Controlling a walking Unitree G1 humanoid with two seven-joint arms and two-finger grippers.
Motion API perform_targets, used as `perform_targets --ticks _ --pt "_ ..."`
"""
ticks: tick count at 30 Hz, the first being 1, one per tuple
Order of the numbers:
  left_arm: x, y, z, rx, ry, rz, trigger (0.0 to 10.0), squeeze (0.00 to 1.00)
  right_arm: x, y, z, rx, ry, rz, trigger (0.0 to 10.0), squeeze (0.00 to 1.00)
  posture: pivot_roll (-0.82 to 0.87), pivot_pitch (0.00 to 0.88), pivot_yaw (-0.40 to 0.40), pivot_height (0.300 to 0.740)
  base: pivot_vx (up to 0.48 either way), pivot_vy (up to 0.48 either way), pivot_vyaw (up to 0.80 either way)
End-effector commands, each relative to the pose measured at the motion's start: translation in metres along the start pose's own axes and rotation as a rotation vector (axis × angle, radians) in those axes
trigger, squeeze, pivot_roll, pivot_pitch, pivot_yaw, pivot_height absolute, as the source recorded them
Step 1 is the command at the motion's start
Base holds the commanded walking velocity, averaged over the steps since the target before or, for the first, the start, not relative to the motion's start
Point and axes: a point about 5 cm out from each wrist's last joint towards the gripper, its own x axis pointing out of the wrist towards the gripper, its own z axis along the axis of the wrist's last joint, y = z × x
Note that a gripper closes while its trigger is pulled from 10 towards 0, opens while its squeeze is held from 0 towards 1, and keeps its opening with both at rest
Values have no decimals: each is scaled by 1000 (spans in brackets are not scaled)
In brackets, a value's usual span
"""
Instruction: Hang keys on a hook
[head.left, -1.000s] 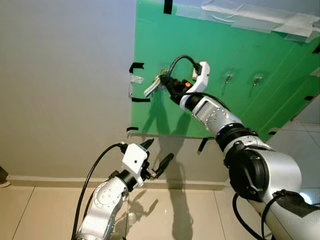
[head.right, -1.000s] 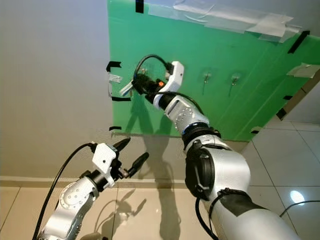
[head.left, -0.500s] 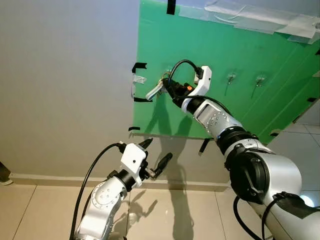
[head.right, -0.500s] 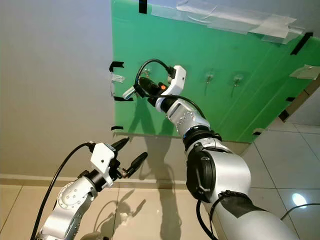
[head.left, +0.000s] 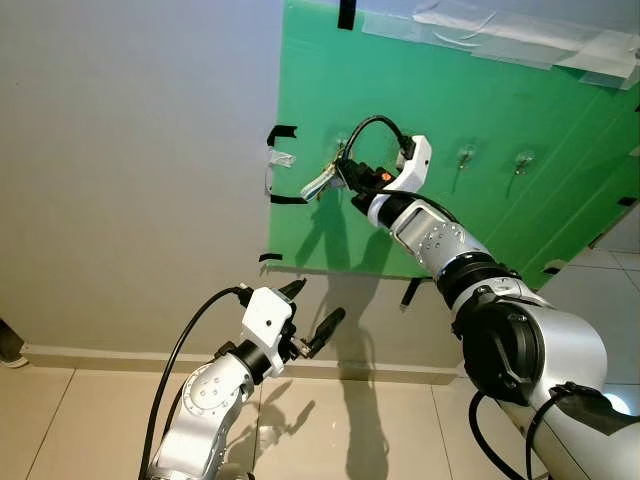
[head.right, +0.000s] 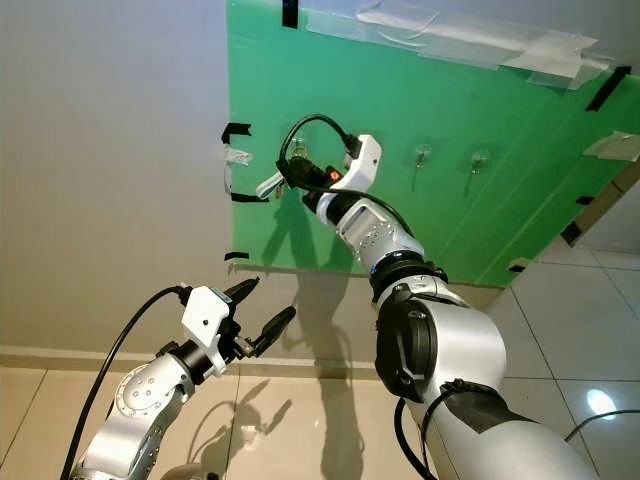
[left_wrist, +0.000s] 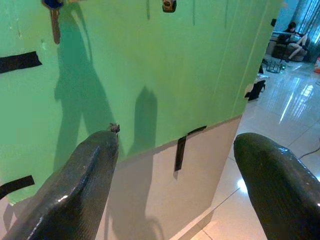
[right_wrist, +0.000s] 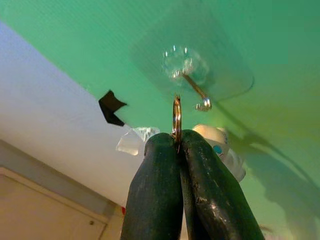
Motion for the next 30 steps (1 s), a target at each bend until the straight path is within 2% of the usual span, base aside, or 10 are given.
perform_targets --ticks 1,15,17,18,21,22,23,26,27,30 --pt "2 -3 3 -9 -5 -12 10000 0 -5 -8 0 42 -5 -49 0 0 233 0 -136 740 0 0 0" --pt "3 -5 1 -37 14 -10 10000 0 -19 -35 -13 105 4 -207 0 0 230 0 -142 740 0 0 0" --pt "4 -5 1 -37 14 -12 10000 0 -19 -34 -13 43 17 -204 0 0 226 0 -141 740 0 0 0" --pt "4 -5 1 -38 15 -12 10000 0 -16 -29 -12 -51 36 -161 0 0 224 0 -141 740 0 0 0" --pt "5 -6 1 -38 15 -12 10000 0 -15 -27 -11 -108 55 -139 0 0 223 0 -142 740 0 0 0" --pt "5 -4 1 -27 7 3 10000 0 -14 -27 -13 -293 111 -143 0 0 225 0 -146 740 0 0 0" --pt "5 -4 1 -27 7 3 10000 0 -14 -27 -13 -293 111 -143 0 0 225 0 -146 740 0 0 0" --pt "4 5 0 1 17 80 10000 0 -18 -31 -16 -506 148 -144 0 0 224 0 -153 740 0 0 0" --pt "2 12 0 -8 21 135 10000 0 -25 -40 -14 -600 117 -201 0 0 216 0 -149 740 0 0 0" --pt "-2 23 1 7 33 194 10000 0 -44 -58 -9 -629 -12 -293 0 0 191 0 -128 740 0 0 0"
